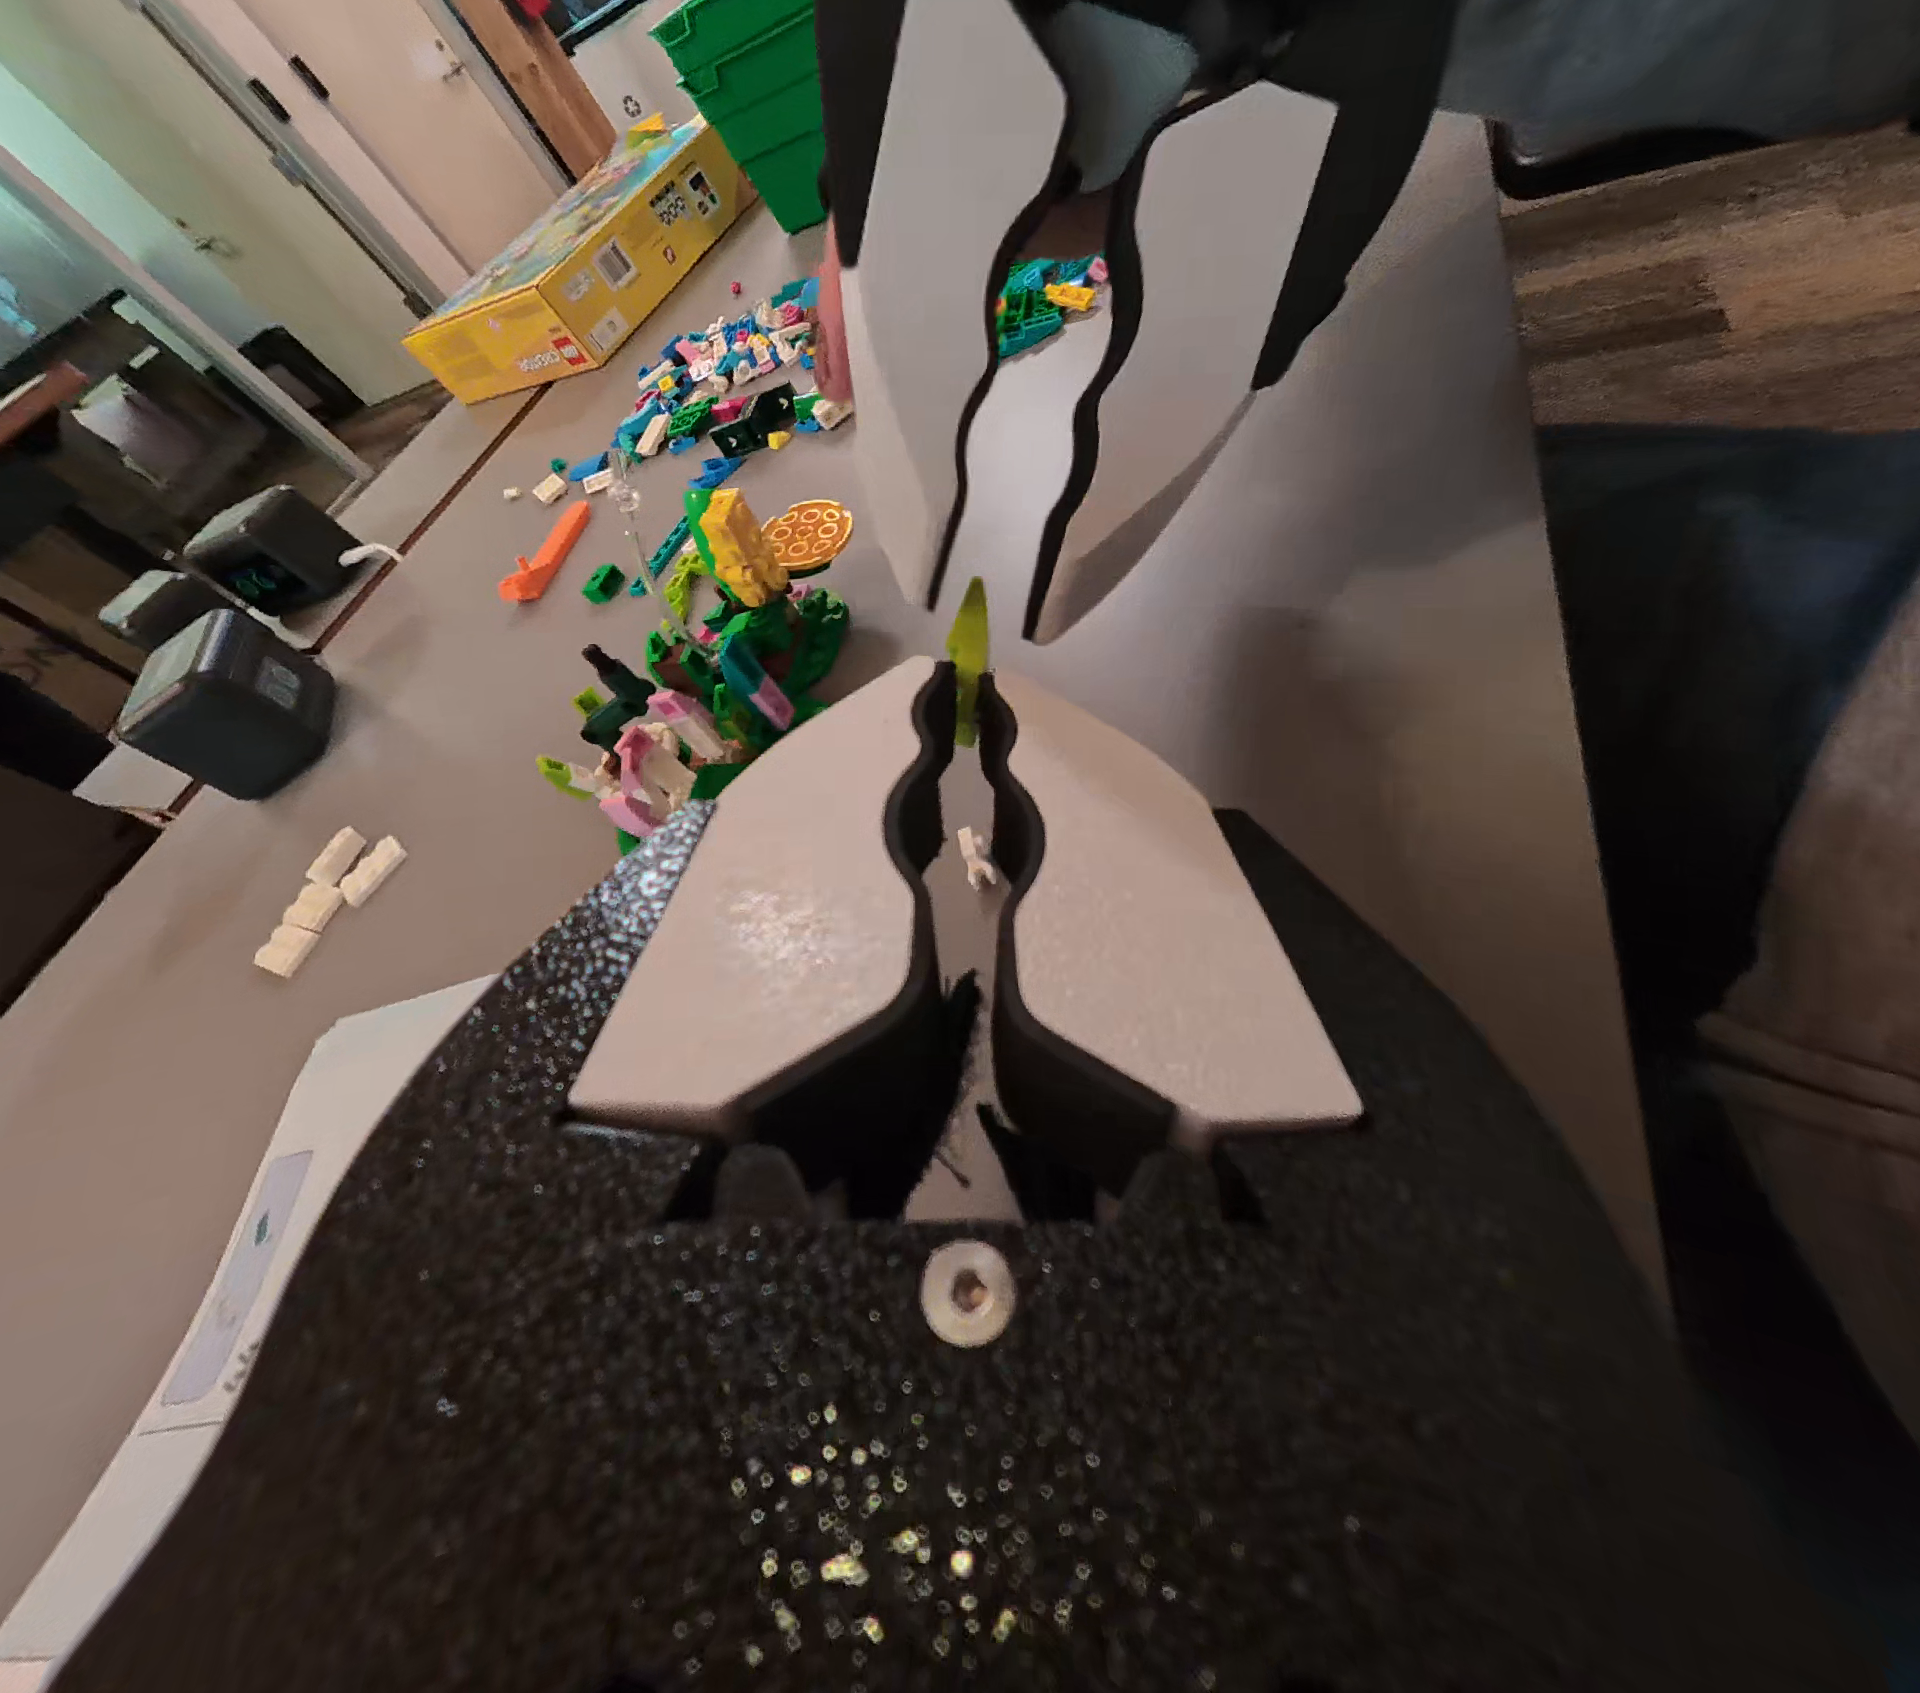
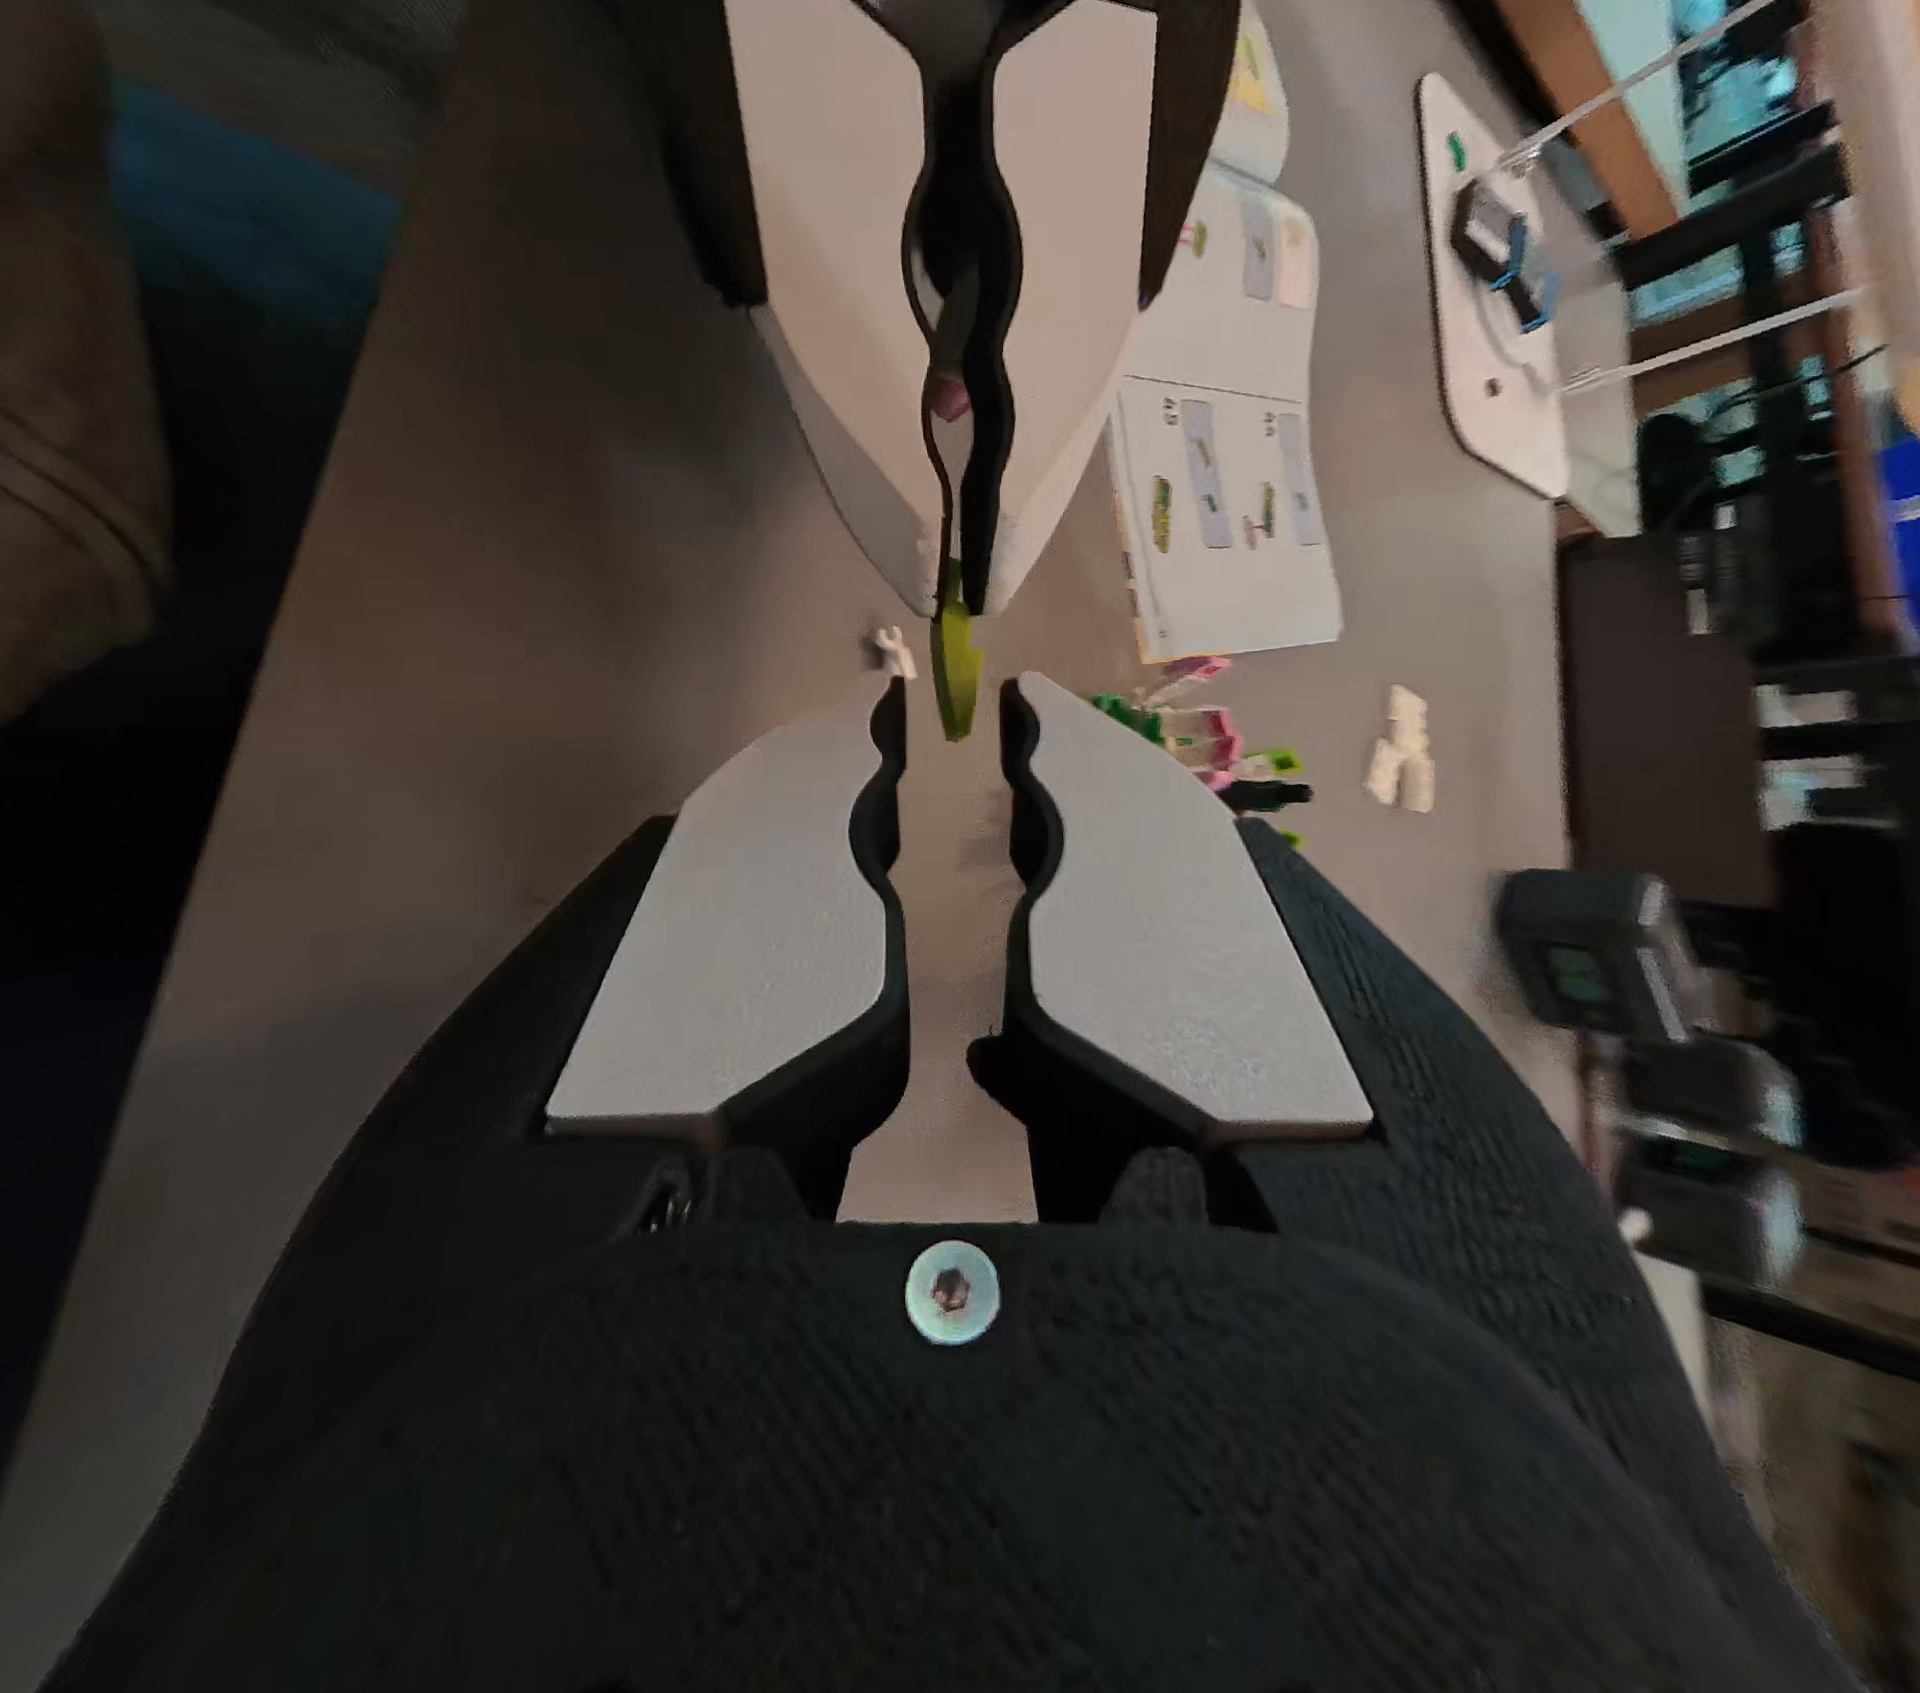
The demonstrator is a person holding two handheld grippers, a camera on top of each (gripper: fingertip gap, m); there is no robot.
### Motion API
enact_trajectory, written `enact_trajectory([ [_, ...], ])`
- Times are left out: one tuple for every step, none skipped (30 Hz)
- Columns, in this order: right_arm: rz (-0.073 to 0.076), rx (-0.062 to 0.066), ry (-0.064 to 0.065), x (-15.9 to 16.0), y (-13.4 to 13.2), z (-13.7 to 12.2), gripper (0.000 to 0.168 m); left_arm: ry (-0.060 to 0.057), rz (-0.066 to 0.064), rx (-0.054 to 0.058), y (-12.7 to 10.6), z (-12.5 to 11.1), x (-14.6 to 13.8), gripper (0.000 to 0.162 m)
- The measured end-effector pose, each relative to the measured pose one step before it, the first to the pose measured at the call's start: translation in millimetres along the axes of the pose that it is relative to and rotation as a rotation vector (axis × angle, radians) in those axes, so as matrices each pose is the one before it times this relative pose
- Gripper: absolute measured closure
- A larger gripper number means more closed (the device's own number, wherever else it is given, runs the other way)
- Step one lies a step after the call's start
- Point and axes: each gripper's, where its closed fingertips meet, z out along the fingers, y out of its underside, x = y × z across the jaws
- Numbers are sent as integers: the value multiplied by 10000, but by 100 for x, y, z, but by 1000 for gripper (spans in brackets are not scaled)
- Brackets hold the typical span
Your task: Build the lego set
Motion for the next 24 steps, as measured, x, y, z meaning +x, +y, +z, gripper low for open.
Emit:
enact_trajectory([
  [317,92,-268,-283,-93,83,154,55,65,-23,35,21,111,158],
  [273,95,-225,-227,-102,97,156,51,22,-25,64,20,104,158],
  [186,51,-89,-55,-21,93,159,51,8,-41,94,36,97,158],
  [65,2,1,84,74,70,163,26,-30,-30,75,48,76,158],
  [19,-25,-78,-36,119,61,163,38,-85,-12,60,63,86,158],
  [54,-30,-134,-90,130,71,163,48,-215,-29,109,90,72,158],
  [69,-1,-146,-106,107,83,163,131,-243,-84,139,51,118,158],
  [55,41,-136,-92,99,90,163,121,-203,-103,105,1,70,157],
  [33,28,-115,-49,183,109,163,135,-179,-180,264,-68,25,151],
  [26,5,-102,0,253,133,163,63,-191,-225,380,-88,-128,146],
  [46,-12,-139,-1,305,148,163,17,-220,-266,451,-108,-230,143],
  [69,-18,-177,-38,310,173,163,56,-232,-283,458,-115,-210,141],
  [73,7,-192,-51,256,177,163,43,-238,-295,481,-70,-223,139],
  [64,21,-184,-35,224,203,163,16,-242,-322,530,8,-255,137],
  [29,27,-122,33,190,203,163,24,-212,-299,523,75,-212,136],
  [-9,29,-112,12,154,210,163,59,-199,-268,445,144,-145,136],
  [-15,13,-109,-5,146,208,163,19,-162,-164,198,141,-141,137],
  [-26,3,-94,7,132,199,163,-2,-68,-49,16,119,-117,139],
  [-25,-6,-123,-39,138,149,163,73,-8,-69,33,142,46,141],
  [-10,-2,-119,-31,129,132,163,75,-5,-158,149,218,47,143],
  [-8,6,-103,8,118,90,163,67,11,-241,248,258,48,145],
  [-9,-5,-105,6,140,46,163,38,14,-270,276,285,0,145],
  [-13,-7,-84,53,146,20,163,-2,4,-232,203,292,-44,145],
  [1,-7,-81,59,138,17,163,-1,-15,-184,145,266,-52,144],
])
